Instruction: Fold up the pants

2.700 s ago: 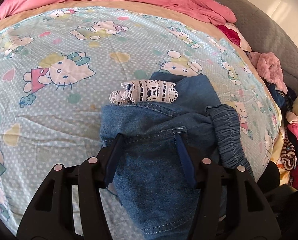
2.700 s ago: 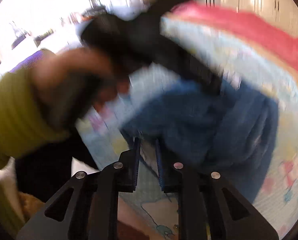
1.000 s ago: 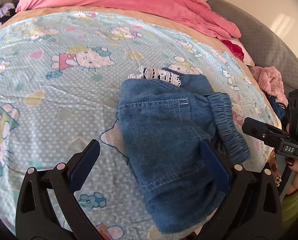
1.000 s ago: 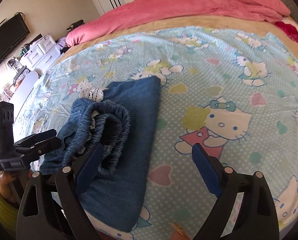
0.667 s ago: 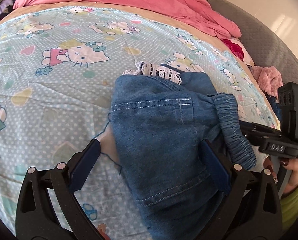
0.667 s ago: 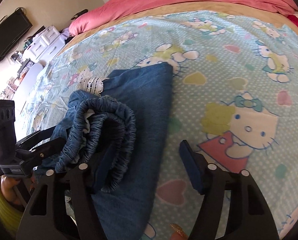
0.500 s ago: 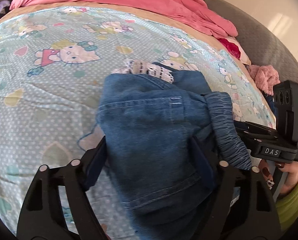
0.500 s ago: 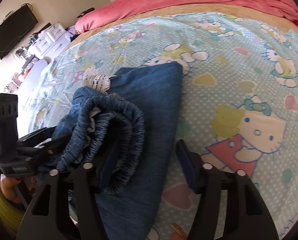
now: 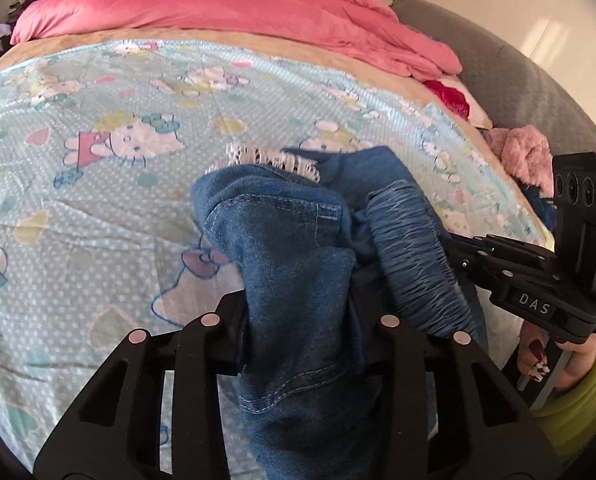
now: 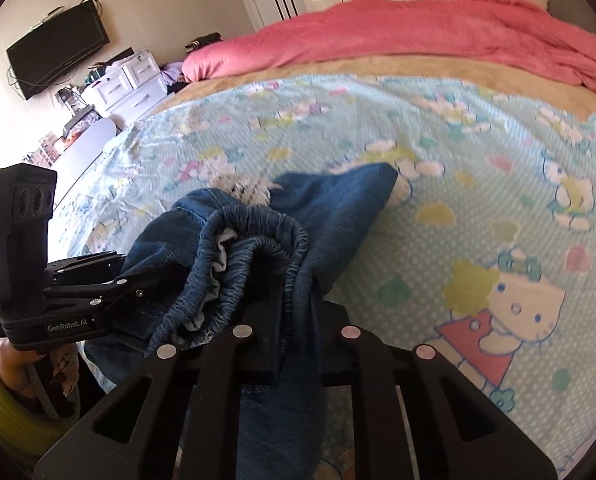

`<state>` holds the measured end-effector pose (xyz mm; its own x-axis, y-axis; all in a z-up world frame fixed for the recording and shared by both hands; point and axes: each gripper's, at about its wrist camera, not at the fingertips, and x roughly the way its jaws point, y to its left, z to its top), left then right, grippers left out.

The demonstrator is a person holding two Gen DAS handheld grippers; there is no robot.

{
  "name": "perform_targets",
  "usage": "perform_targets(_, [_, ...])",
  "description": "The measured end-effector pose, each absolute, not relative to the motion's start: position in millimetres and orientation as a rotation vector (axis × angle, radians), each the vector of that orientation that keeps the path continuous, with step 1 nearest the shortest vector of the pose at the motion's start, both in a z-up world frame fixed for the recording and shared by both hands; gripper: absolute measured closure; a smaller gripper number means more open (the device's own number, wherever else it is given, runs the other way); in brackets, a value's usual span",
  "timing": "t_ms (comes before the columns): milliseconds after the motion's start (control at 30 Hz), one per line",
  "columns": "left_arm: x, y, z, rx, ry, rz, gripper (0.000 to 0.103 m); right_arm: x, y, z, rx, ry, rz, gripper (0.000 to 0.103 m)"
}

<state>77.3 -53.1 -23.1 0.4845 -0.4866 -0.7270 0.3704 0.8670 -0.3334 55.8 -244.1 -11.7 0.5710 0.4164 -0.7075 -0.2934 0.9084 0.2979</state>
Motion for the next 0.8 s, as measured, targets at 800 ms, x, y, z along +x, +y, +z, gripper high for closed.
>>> perform_targets(800, [145,-54,-1,-0.129,0.857,-0.457,0.073,134,-214,8,0.099,0.8,0.43,0.092])
